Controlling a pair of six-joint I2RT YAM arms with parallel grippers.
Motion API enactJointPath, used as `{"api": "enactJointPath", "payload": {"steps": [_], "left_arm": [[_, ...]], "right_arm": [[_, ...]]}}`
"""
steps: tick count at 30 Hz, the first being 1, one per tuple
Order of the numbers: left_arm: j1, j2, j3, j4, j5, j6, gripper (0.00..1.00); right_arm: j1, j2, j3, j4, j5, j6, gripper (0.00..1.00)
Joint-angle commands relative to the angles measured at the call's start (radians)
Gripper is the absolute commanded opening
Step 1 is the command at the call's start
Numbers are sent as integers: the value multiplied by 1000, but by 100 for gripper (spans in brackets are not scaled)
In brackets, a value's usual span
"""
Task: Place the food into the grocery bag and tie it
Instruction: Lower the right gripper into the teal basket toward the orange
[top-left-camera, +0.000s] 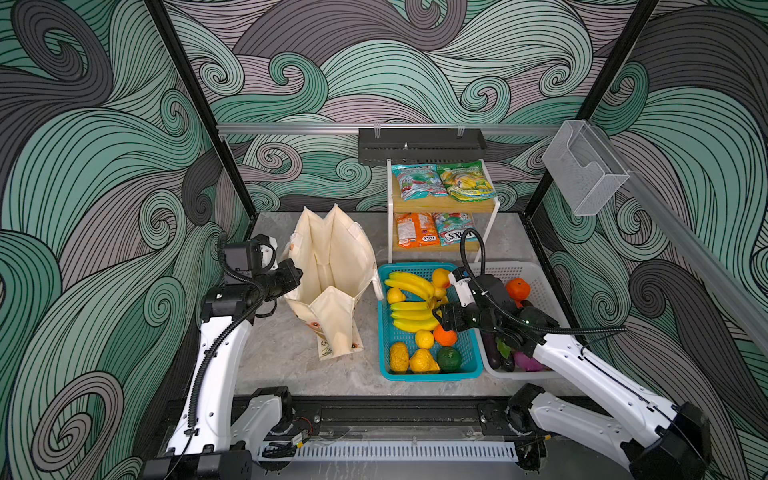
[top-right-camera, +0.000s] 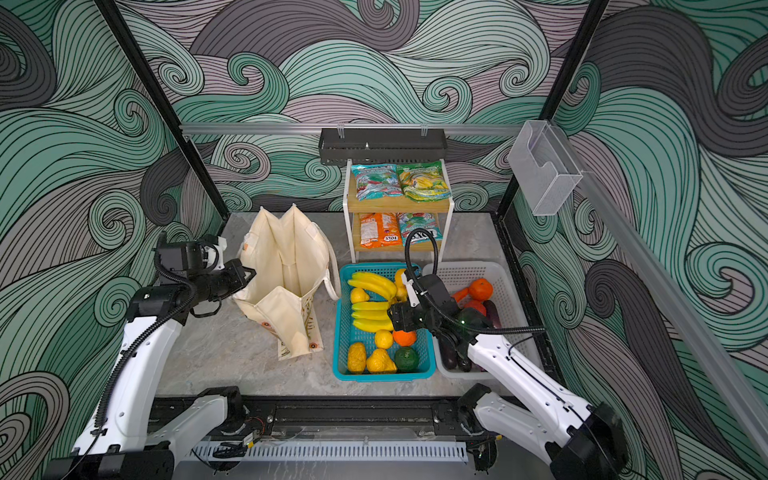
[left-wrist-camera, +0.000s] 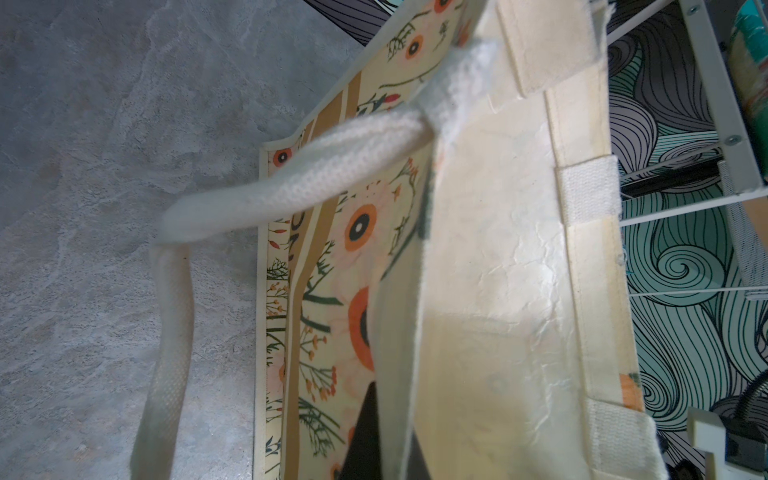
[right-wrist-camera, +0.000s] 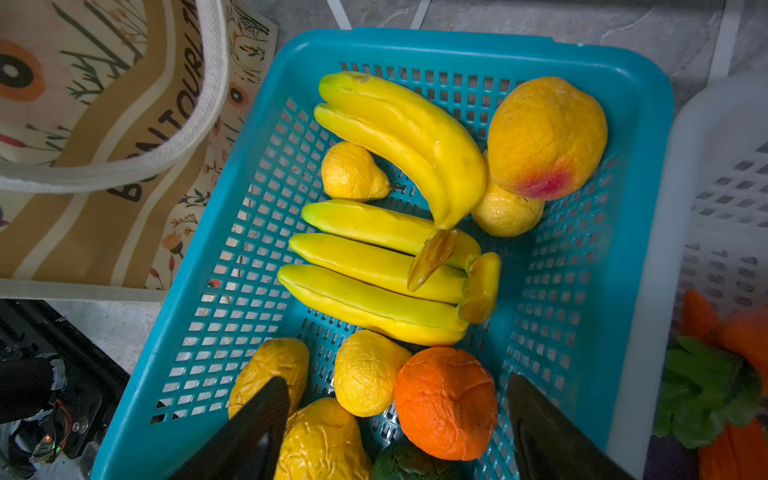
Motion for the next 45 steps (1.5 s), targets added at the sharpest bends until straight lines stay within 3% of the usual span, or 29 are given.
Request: {"api": "enactJointPath", "payload": {"steps": [1, 12, 20, 30, 36, 45], "left_arm": [[-17, 11, 40, 61, -9, -3, 0], [-59, 7, 33, 69, -22, -6, 0], [-80, 9, 23, 75, -32, -15, 0], [-88, -23, 10, 52, -53, -18, 0], [-93, -36, -1, 48, -50, -29, 0], [-98, -35, 12, 49, -47, -28, 0]], "right_arm": [[-3, 10, 4, 34, 5, 4, 76], [2, 22, -49, -84, -39, 46, 65], [36, 63, -96, -69, -45, 74, 66], [80, 147, -91, -75, 92, 72, 57], [81, 192, -90, -60, 87, 67, 65], [86, 195, -72, -83, 135, 69, 69]]}}
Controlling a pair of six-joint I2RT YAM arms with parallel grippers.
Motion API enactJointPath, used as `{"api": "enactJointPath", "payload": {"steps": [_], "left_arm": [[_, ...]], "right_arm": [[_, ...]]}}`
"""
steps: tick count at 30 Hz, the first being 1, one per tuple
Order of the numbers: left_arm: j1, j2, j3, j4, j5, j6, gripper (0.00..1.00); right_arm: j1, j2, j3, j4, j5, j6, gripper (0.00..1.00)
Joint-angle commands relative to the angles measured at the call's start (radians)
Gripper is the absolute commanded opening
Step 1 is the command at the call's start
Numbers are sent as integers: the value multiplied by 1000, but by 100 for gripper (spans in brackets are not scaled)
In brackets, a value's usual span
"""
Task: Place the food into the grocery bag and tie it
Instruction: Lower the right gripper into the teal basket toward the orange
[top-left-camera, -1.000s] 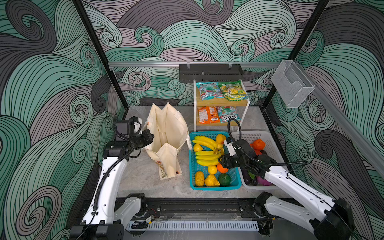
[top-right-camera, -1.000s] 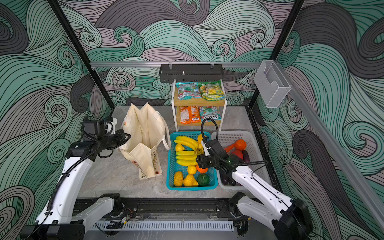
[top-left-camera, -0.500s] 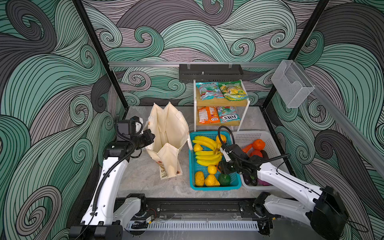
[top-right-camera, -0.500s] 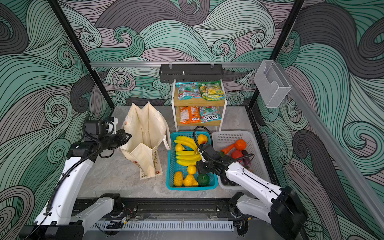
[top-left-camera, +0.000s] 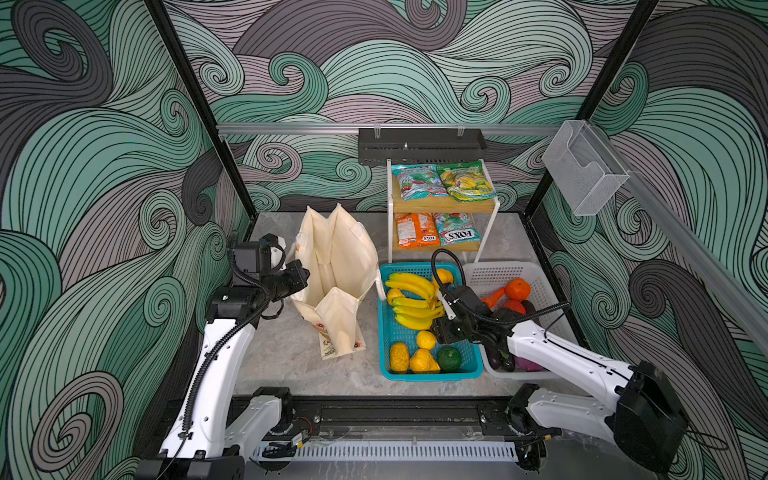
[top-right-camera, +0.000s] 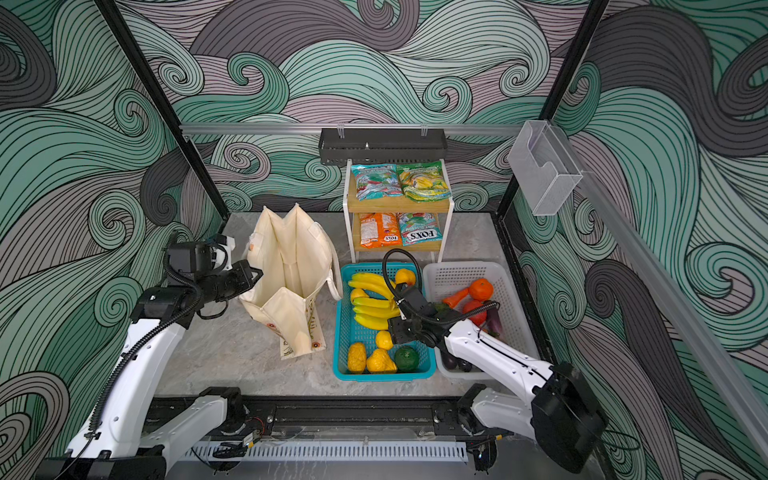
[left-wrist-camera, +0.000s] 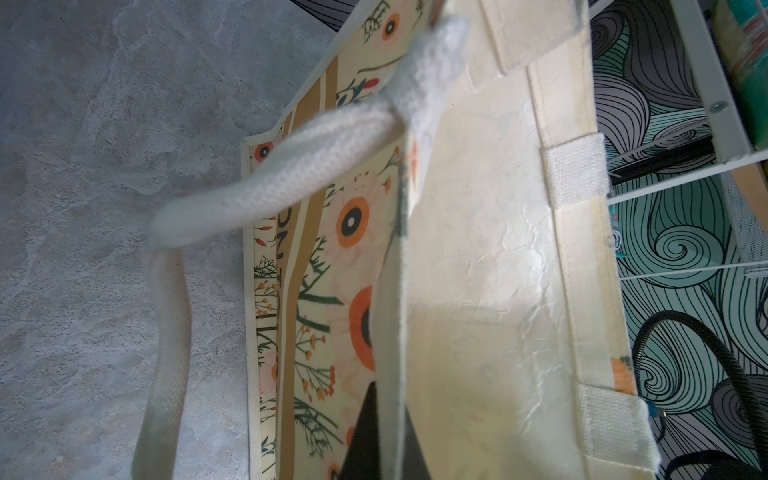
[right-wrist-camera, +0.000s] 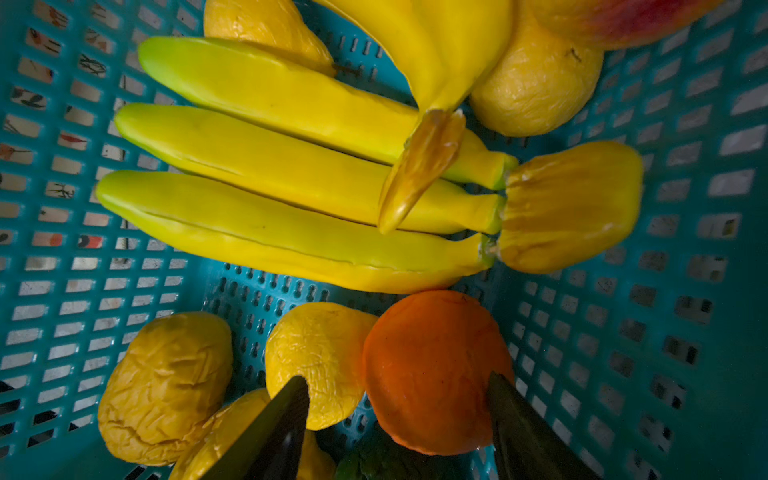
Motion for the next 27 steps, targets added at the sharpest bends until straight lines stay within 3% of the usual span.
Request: {"api": "enactJointPath", "payload": {"steps": [1, 8, 15, 27], "left_arm": [[-9, -18, 23, 27, 0, -10, 0], [-13, -12, 22, 34, -5, -5, 0], [-16, 3, 26, 40, -15, 4, 0], [-18, -6, 13, 44, -8, 7, 0]], "right_arm": [[5, -1, 5, -92, 54, 7, 69], [13, -83, 12, -105, 102, 5, 67], [8, 6, -1, -56, 36, 0, 67], [43, 88, 3, -62, 89, 22, 62]]}}
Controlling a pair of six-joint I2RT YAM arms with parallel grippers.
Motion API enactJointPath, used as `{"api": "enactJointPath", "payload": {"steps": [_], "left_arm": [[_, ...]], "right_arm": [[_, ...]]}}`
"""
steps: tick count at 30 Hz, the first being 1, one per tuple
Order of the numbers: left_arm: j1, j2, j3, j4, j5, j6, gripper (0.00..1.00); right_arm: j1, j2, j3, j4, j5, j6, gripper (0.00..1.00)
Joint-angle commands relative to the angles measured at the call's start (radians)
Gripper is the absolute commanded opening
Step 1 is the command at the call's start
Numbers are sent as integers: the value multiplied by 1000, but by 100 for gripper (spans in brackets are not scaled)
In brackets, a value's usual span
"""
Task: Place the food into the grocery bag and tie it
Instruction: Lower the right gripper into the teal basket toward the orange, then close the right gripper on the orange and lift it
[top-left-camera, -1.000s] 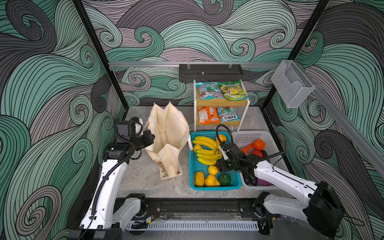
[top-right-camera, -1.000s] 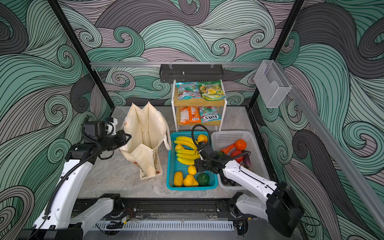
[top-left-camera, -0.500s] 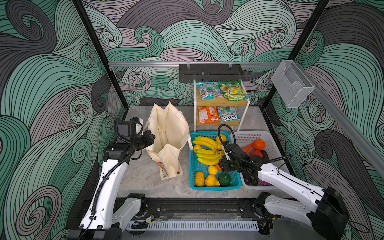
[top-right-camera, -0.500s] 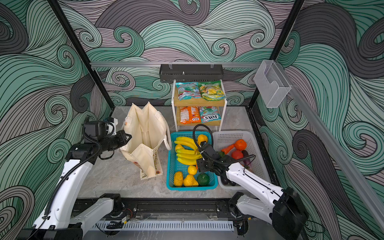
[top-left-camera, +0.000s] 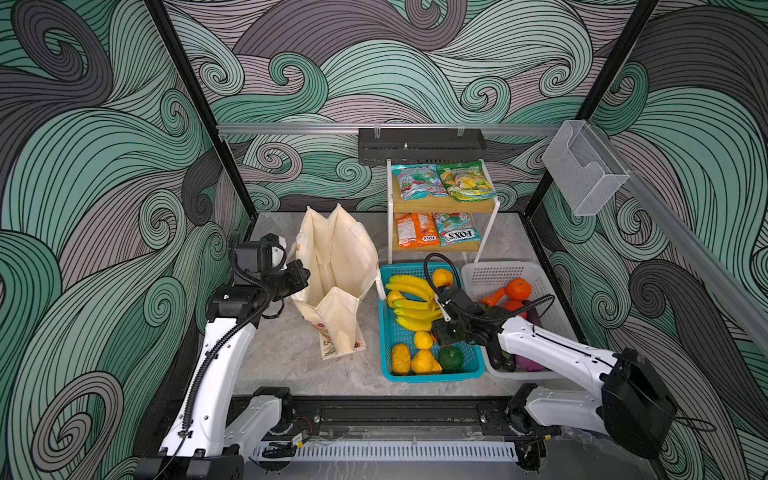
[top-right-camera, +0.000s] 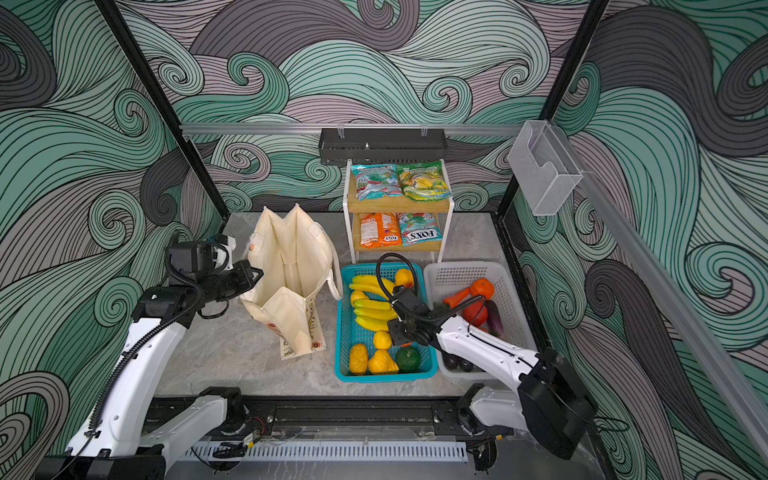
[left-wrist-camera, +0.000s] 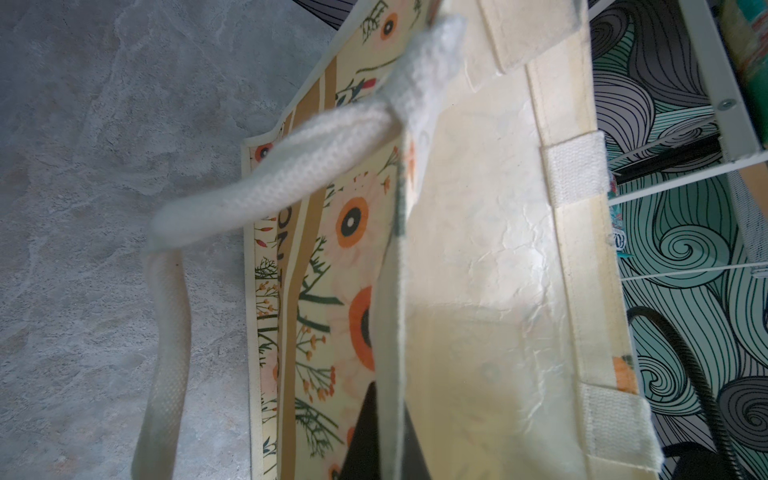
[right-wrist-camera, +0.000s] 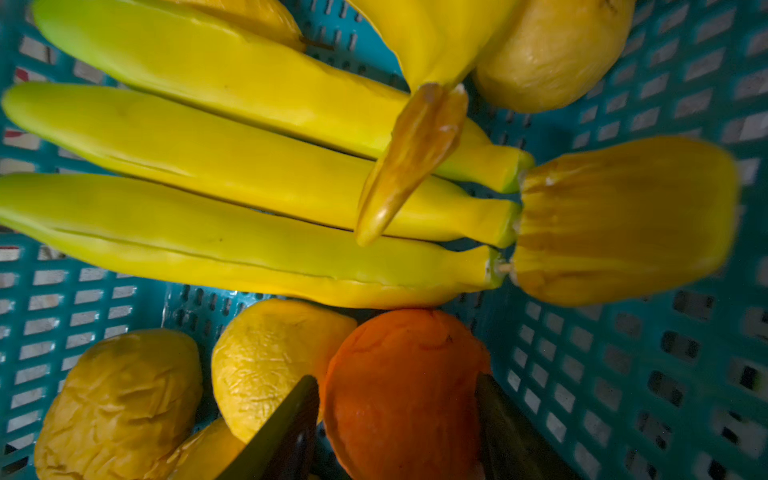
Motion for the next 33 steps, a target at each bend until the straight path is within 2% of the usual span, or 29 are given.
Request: {"api": "enactJointPath", "payload": {"steps": [1, 5, 10, 17, 22, 24, 28, 33], "left_arm": [[-10, -15, 11, 45, 7, 7, 0], [-10, -20, 17, 30, -7, 12, 0], [-10, -18, 22, 28, -5, 14, 0], [-10, -29, 21, 19, -5, 14, 0], [-10, -34, 29, 14, -12, 18, 0], [-10, -37, 23, 21, -6, 14, 0], [-10, -32, 32, 14, -9, 17, 0], [-10, -36, 23, 24, -7, 19, 0]], "right_arm": [[23, 5, 4, -76, 65, 17, 63], [51, -25, 30, -139, 114, 25, 63], [50, 14, 15, -108, 69, 31, 60], [51, 69, -7, -25, 26, 37, 68], [52, 104, -5, -17, 25, 37, 69], [52, 104, -12, -8, 25, 38, 67], [52, 74, -2, -20, 24, 37, 55], [52, -27, 20, -64, 25, 40, 55]]}}
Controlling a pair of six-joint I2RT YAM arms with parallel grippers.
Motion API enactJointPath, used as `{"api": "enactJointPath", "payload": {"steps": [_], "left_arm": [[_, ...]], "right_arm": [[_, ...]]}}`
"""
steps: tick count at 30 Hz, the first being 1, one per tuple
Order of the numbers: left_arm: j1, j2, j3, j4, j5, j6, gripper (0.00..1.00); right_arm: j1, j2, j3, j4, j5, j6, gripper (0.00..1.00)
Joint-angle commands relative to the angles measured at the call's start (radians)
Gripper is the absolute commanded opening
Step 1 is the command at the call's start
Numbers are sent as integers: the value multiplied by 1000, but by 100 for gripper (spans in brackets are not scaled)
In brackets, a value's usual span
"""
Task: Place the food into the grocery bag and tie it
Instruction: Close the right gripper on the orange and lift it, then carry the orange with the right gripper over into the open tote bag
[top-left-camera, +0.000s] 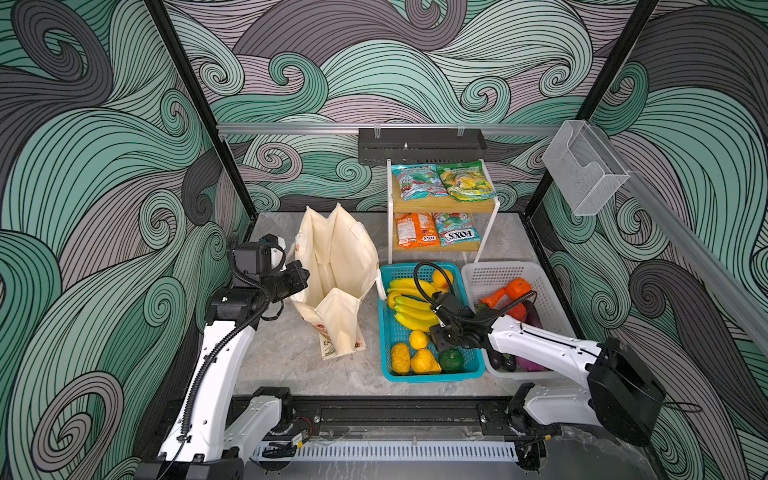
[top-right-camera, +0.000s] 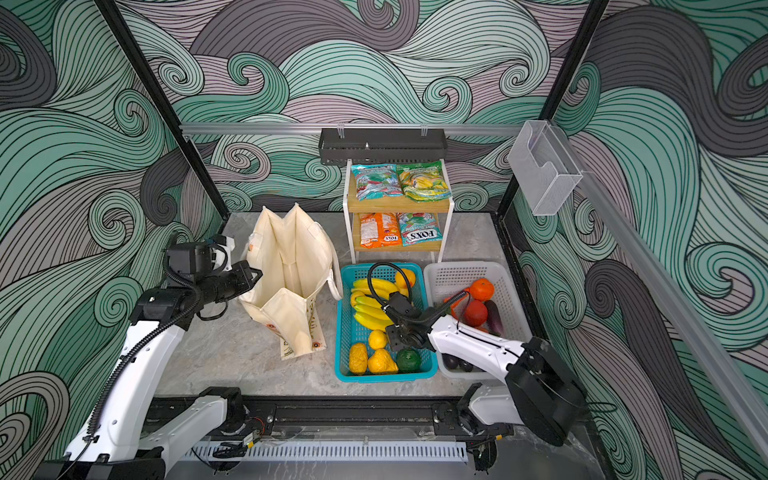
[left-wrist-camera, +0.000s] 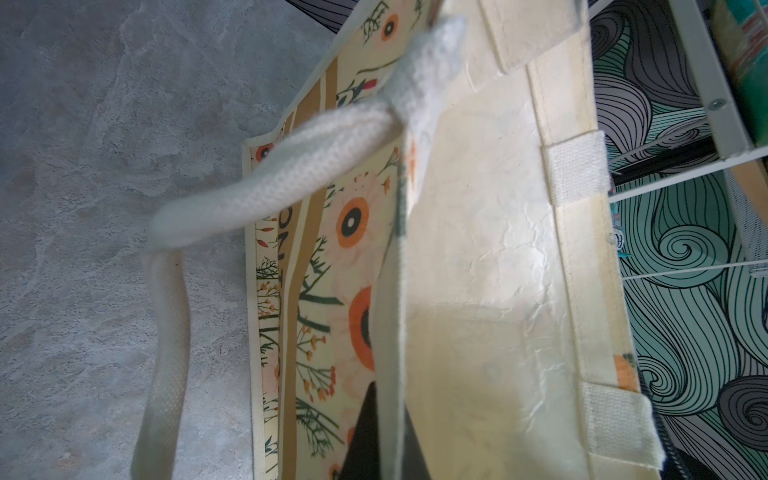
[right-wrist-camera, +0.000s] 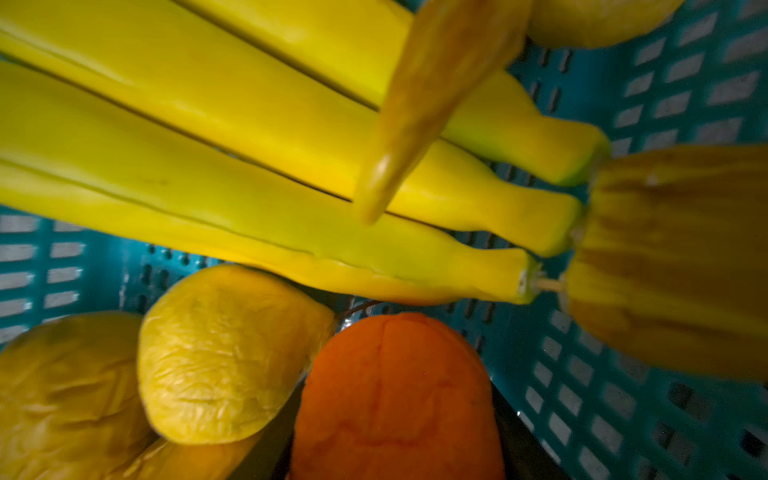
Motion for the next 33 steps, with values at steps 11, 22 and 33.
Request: {"api": "enactJointPath", "payload": {"steps": [11, 22, 33], "left_arm": [[-9, -25, 15, 38, 13, 13, 0], [-12, -31, 0, 67, 62, -9, 0], [-34, 16, 19, 33, 84, 21, 0]], "right_arm": [[-7, -238, 94, -94, -35, -6, 53], [-18, -151, 468, -91, -155, -26, 52], [70, 233, 923, -25, -212, -41, 50]]}}
